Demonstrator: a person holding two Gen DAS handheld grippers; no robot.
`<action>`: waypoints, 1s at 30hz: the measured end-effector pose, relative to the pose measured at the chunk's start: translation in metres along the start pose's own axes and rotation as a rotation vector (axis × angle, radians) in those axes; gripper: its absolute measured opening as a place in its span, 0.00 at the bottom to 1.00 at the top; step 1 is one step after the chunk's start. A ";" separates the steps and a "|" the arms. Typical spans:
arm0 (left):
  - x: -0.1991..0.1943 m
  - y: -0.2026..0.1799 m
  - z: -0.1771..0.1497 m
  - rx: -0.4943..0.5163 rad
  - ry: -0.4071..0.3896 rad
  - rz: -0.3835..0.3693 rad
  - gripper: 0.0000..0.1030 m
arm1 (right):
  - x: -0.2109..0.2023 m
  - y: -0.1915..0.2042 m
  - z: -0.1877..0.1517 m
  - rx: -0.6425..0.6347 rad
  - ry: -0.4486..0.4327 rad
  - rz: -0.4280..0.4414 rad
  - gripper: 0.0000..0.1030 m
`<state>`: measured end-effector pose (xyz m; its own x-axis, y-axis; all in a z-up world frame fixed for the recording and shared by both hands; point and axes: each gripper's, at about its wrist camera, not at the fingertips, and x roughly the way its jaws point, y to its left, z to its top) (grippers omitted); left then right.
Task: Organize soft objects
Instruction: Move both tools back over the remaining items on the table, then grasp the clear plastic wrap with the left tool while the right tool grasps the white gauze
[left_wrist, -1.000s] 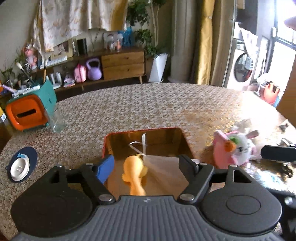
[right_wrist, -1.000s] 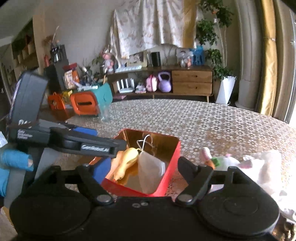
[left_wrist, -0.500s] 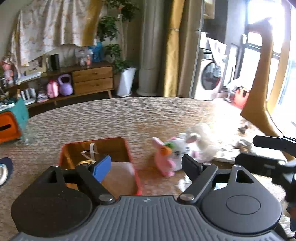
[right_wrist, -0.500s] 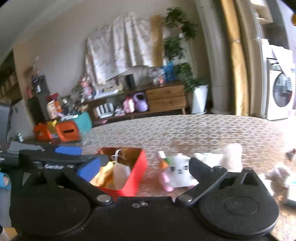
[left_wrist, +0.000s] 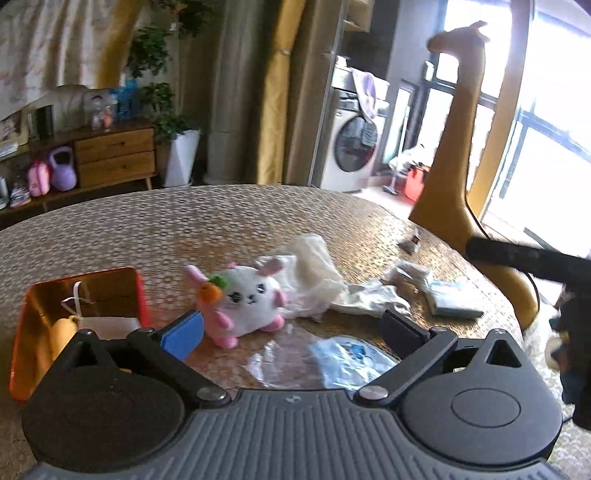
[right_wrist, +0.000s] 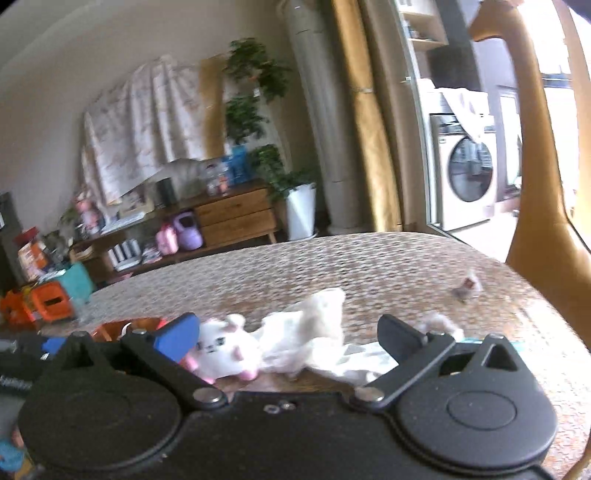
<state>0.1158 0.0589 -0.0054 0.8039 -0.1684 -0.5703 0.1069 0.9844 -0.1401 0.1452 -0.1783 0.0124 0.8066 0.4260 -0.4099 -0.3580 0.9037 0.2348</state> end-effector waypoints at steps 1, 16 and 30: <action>0.002 -0.004 -0.001 0.007 0.001 -0.005 1.00 | -0.001 -0.006 0.000 0.011 -0.011 -0.009 1.00; 0.065 -0.052 -0.034 0.114 0.132 -0.042 1.00 | 0.050 -0.074 -0.011 0.076 0.108 -0.095 1.00; 0.130 -0.059 -0.053 0.122 0.262 -0.026 1.00 | 0.162 -0.051 -0.001 -0.001 0.301 0.057 1.00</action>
<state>0.1833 -0.0239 -0.1142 0.6228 -0.1861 -0.7599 0.2078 0.9758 -0.0686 0.2936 -0.1556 -0.0670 0.6098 0.4695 -0.6385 -0.3993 0.8779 0.2642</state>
